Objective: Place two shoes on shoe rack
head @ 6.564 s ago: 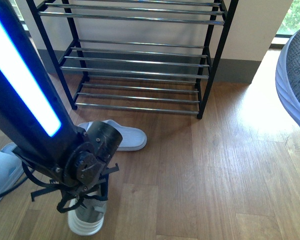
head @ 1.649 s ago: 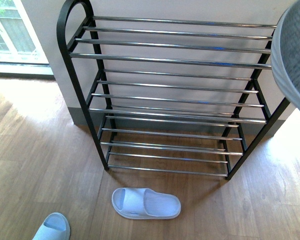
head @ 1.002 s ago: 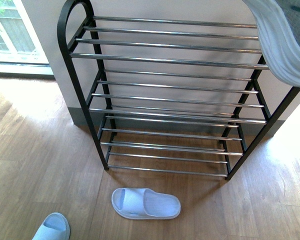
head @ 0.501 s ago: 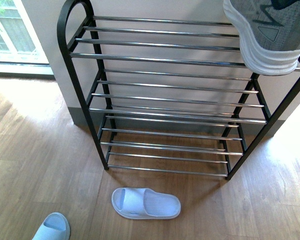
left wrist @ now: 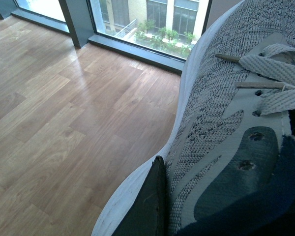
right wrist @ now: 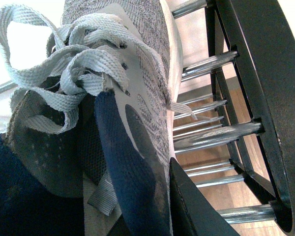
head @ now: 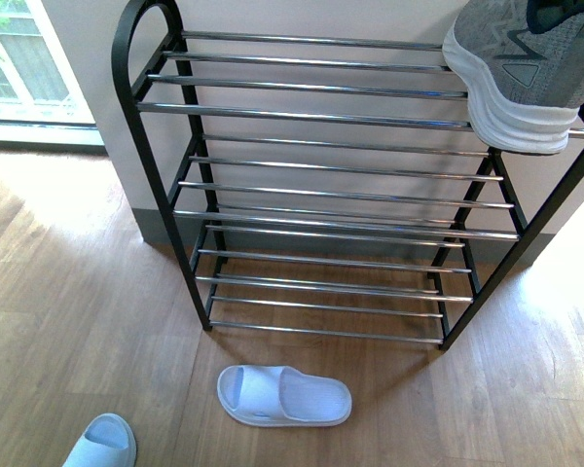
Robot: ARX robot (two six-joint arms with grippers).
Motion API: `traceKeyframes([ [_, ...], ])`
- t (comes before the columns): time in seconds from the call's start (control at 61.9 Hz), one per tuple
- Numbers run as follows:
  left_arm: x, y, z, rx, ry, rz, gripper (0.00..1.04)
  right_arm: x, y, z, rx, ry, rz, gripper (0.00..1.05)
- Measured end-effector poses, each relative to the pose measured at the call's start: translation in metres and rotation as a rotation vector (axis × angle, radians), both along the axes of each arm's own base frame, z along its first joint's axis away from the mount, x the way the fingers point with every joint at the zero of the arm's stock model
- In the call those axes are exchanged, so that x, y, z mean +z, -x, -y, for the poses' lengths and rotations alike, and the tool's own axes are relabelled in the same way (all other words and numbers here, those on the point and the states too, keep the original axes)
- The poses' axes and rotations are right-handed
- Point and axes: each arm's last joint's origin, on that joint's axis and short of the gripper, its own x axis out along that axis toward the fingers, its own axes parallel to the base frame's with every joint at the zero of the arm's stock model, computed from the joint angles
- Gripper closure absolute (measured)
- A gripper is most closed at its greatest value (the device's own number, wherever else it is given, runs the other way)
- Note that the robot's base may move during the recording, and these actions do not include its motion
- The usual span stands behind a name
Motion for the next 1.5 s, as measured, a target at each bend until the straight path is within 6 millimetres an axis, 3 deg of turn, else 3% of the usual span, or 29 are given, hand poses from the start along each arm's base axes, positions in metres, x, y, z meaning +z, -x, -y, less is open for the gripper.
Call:
traceKeyframes([
  [0.178, 0.000, 0.000, 0.000, 0.000, 0.000, 0.000, 1.03, -0.001, -0.004, 0.004, -0.010, 0.002, 0.000, 1.03],
  [0.501, 0.000, 0.000, 0.000, 0.000, 0.000, 0.000, 1.03, 0.016, 0.005, 0.012, -0.006, 0.029, 0.075, 0.54],
  [0.792, 0.000, 0.000, 0.000, 0.000, 0.000, 0.000, 1.03, 0.058, 0.054, 0.016, 0.087, 0.019, 0.231, 0.08],
  [0.938, 0.000, 0.000, 0.000, 0.000, 0.000, 0.000, 1.03, 0.070, 0.093, 0.016, 0.148, 0.012, 0.322, 0.09],
  [1.132, 0.000, 0.000, 0.000, 0.000, 0.000, 0.000, 1.03, 0.076, 0.166, 0.016, 0.217, 0.097, 0.482, 0.09],
  [1.358, 0.000, 0.000, 0.000, 0.000, 0.000, 0.000, 1.03, 0.048, 0.227, 0.018, 0.219, 0.226, 0.587, 0.09],
  [1.504, 0.000, 0.000, 0.000, 0.000, 0.000, 0.000, 1.03, 0.030, 0.239, 0.019, 0.200, 0.272, 0.618, 0.09],
])
